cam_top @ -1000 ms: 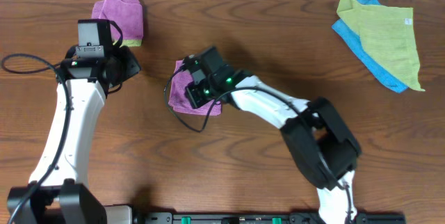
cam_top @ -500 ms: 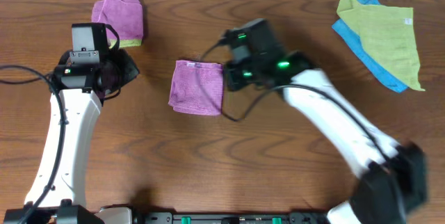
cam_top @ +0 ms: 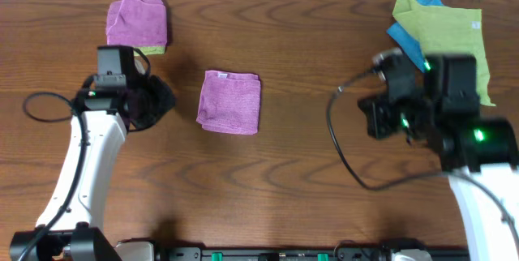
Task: Fold the cloth
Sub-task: 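Retract the right arm to rest and move the left gripper to the cloth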
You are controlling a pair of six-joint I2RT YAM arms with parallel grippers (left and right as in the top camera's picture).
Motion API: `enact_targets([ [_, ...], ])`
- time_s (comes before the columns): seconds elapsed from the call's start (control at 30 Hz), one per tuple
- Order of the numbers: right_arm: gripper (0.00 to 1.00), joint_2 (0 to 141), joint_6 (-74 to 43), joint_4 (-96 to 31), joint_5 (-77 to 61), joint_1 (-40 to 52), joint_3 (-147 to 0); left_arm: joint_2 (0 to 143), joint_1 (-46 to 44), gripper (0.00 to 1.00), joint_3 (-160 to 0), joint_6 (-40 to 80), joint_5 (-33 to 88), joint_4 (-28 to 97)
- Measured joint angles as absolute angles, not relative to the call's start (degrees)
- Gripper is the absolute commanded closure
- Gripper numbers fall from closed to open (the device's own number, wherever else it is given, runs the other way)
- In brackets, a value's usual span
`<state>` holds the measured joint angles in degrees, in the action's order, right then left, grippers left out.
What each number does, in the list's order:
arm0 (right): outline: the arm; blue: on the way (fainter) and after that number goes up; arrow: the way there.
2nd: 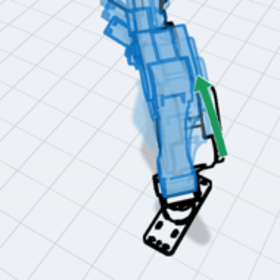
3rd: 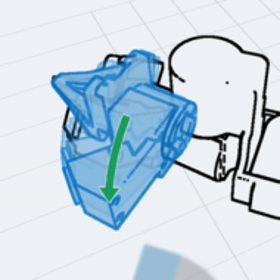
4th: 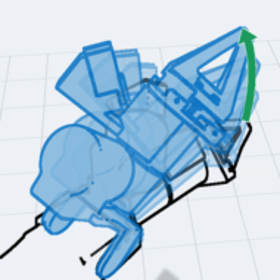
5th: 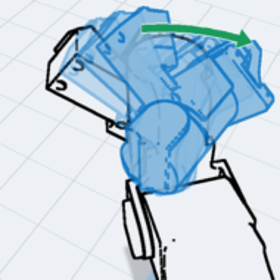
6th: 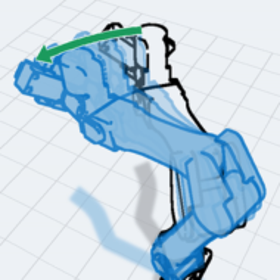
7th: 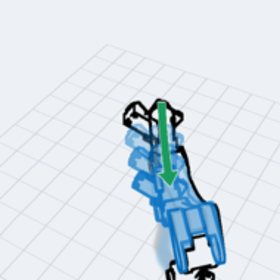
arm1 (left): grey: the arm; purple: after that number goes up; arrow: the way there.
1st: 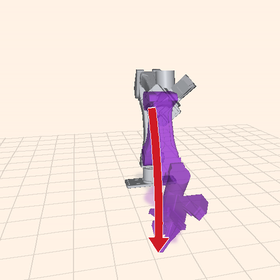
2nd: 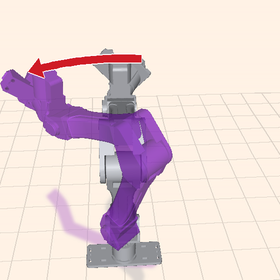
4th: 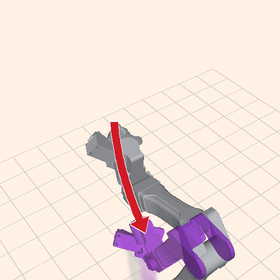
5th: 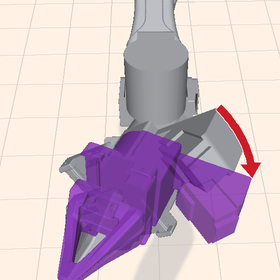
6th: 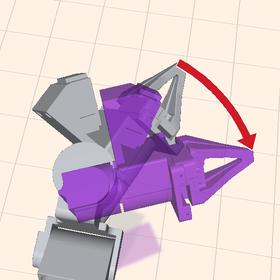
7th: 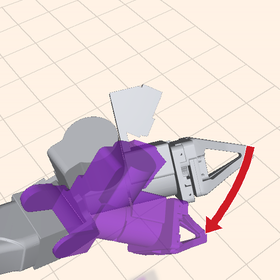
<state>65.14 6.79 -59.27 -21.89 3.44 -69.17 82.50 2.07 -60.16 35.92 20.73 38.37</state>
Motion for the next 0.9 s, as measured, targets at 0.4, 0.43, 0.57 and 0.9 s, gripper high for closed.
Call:
enact_targets([
  [0.4, 0.35, 37.32, 4.51, -57.14, -24.93, -5.28, -50.63, 82.50, -2.33, 0.53, -56.86, 42.04, 25.71, 34.44],
  [0.43, 0.03, 36.51, 3.84, -56.86, -24.73, -5.39, -50.61, 82.50, -3.16, 0.49, -56.82, 42.74, 25.67, 34.02],
  [0.57, 0.01, 36.03, 1.65, -55.81, -24.51, -5.45, -50.59, 82.50, -4.62, 0.39, -55.64, 44.34, 25.52, 31.86],
  [0.9, 0.01, 36.10, 0.25, -55.83, -23.97, -5.45, -50.50, 82.50, -4.73, 0.28, -46.37, 49.39, 26.52, 22.57],
])
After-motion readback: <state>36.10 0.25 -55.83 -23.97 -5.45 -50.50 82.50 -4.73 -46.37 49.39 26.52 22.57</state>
